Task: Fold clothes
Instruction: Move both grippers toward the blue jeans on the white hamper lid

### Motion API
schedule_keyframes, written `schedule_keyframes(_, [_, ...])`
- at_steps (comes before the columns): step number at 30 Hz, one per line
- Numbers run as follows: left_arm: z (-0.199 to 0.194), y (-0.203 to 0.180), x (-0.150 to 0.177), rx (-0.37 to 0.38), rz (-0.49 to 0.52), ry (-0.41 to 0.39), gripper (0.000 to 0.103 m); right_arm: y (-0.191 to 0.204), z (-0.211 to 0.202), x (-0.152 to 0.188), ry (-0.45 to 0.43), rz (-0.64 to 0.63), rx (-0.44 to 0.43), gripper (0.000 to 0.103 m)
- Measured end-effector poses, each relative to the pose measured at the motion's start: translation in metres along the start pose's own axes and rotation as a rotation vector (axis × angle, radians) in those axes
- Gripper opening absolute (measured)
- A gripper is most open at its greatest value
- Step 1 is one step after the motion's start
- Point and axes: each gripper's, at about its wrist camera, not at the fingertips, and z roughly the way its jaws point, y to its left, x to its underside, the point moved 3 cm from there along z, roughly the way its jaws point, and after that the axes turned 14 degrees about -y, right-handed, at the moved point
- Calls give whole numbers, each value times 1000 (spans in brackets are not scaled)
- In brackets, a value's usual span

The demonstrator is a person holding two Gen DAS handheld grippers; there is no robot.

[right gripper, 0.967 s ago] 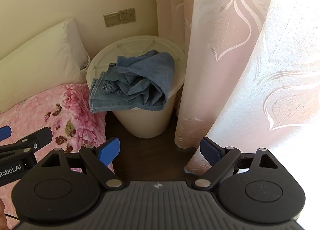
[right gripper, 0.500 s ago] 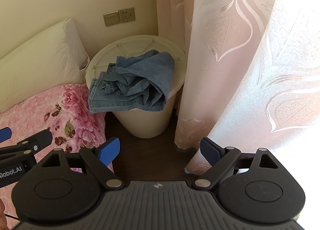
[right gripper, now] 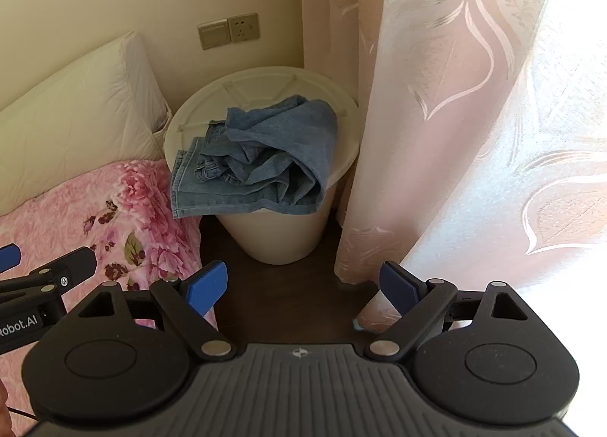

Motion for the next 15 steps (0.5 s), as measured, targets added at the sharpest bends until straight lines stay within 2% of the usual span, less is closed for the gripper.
schedule_keyframes(15, [8,37,10,-7,-28,43,102,29,11,7,36,-20,10,90])
